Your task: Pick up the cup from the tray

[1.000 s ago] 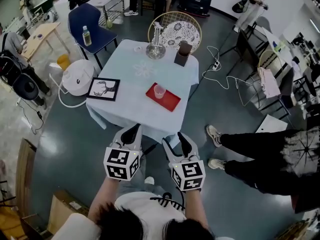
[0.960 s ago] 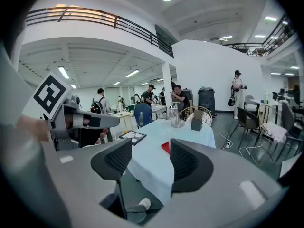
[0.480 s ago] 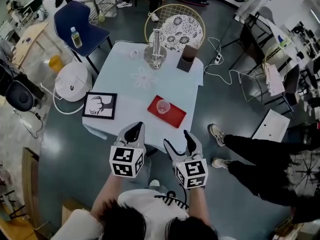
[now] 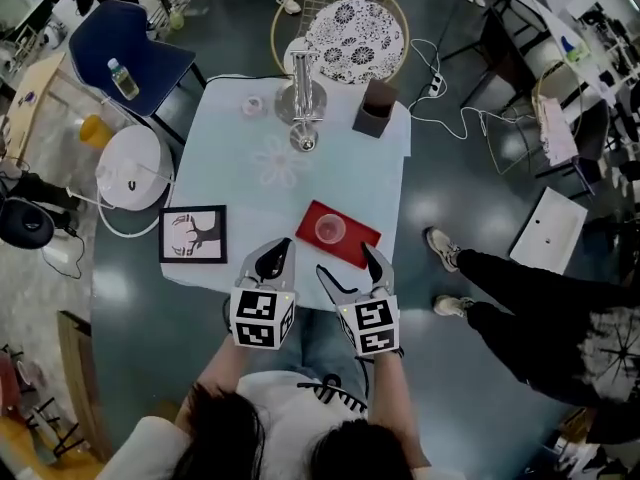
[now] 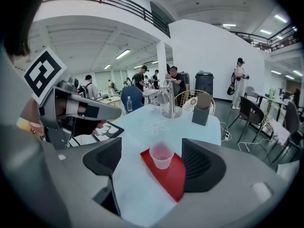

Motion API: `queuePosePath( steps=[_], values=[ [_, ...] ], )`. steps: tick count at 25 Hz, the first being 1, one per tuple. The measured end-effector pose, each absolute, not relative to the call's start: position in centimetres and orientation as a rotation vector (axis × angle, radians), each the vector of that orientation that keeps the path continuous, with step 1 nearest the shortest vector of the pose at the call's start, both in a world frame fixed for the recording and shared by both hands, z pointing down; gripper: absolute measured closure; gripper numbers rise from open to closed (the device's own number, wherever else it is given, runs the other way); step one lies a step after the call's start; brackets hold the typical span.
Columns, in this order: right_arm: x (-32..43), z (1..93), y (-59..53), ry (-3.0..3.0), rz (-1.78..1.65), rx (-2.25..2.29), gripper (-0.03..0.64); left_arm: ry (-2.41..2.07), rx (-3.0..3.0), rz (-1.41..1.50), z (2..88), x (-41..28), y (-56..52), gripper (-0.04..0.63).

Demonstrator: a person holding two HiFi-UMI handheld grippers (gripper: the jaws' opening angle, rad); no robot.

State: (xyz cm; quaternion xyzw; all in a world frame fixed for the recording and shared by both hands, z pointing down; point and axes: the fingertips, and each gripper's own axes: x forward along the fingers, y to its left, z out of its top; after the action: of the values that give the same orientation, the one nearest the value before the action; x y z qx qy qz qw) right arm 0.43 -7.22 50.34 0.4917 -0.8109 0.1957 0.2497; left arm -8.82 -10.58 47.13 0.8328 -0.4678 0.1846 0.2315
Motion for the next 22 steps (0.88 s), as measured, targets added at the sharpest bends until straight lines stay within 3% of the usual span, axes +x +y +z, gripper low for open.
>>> queuePosePath(
  steps=[13,22],
  values=[
    [-0.4,60.1,-12.2,-2.137,0.616,1.175,0.193,-1.297,2.196,0.690,53.5,-8.4,-15.5,0.595],
    [-0.8,61.9,-14.3,-2.140,0.588,1.125,0.209,-1.296,2.153,0.678,55.7,-7.2,-16.9,0.595]
  ],
)
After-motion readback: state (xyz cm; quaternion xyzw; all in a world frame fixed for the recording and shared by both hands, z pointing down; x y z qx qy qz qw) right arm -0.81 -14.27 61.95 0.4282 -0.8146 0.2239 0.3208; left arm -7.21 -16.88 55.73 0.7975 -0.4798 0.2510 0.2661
